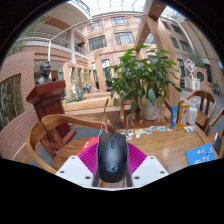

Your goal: Arrange mouse

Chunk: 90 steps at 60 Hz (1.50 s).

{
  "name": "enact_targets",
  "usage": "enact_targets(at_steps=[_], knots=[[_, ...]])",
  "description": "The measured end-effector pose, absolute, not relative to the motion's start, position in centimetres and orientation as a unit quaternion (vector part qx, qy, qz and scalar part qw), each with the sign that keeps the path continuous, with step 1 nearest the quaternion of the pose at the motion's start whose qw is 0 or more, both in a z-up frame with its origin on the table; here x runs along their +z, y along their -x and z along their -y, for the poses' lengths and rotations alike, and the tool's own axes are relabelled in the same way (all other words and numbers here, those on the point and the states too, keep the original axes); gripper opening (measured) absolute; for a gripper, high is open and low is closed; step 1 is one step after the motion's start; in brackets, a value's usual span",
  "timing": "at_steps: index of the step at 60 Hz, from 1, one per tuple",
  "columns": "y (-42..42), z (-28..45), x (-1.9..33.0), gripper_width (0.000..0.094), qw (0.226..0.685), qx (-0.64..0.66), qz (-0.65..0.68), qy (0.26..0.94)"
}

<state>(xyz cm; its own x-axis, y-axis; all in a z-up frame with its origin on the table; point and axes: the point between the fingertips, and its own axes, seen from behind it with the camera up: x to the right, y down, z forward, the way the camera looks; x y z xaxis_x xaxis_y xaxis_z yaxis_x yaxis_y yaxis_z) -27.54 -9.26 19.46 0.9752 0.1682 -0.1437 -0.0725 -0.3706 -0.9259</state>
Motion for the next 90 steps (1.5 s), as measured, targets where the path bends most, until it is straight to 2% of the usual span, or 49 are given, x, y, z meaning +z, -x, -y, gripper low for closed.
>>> enact_targets(at_steps=[5, 9, 12, 16, 22, 24, 28, 31, 40, 45, 52, 55, 57, 61, 63, 67, 76, 90], knots=[[23.5, 9.8, 26.5, 0.0376, 0.599, 0.121, 0.020, 0.791], [18.4, 10.2, 30.2, 0.0375, 0.629, 0.118, 0.011, 0.768], [14.5, 10.2, 32.3, 0.0373, 0.640, 0.106, 0.004, 0.761], [8.3, 10.0, 32.4, 0.0375, 0.645, 0.083, -0.009, 0.759], [-0.7, 8.6, 27.9, 0.0372, 0.620, 0.039, -0.027, 0.783], [-3.6, 9.3, 24.2, 0.0371, 0.601, 0.029, -0.034, 0.798], [-8.6, 8.8, 19.8, 0.0371, 0.564, 0.006, -0.054, 0.824], [-12.0, 9.5, 14.7, 0.0372, 0.534, -0.017, -0.057, 0.844], [-16.7, 11.2, 4.4, 0.0377, 0.458, -0.026, -0.064, 0.886], [-18.2, 11.5, 1.1, 0.0391, 0.441, -0.042, -0.055, 0.895], [-18.8, 11.8, -1.2, 0.0491, 0.423, -0.026, -0.063, 0.904], [-18.5, 12.0, -0.9, 0.0548, 0.421, -0.017, -0.066, 0.905], [-18.4, 12.1, -0.5, 0.0618, 0.426, -0.014, -0.064, 0.902], [-18.5, 12.4, 1.0, 0.0878, 0.436, -0.020, -0.058, 0.898], [-18.5, 12.9, 1.9, 0.0831, 0.442, -0.029, -0.058, 0.895], [-18.6, 14.3, 3.8, 0.0862, 0.453, -0.046, -0.058, 0.888], [-17.2, 18.6, 7.9, 0.0858, 0.468, -0.050, -0.052, 0.881], [-15.5, 26.2, 11.9, 0.0857, 0.479, -0.052, -0.050, 0.875]])
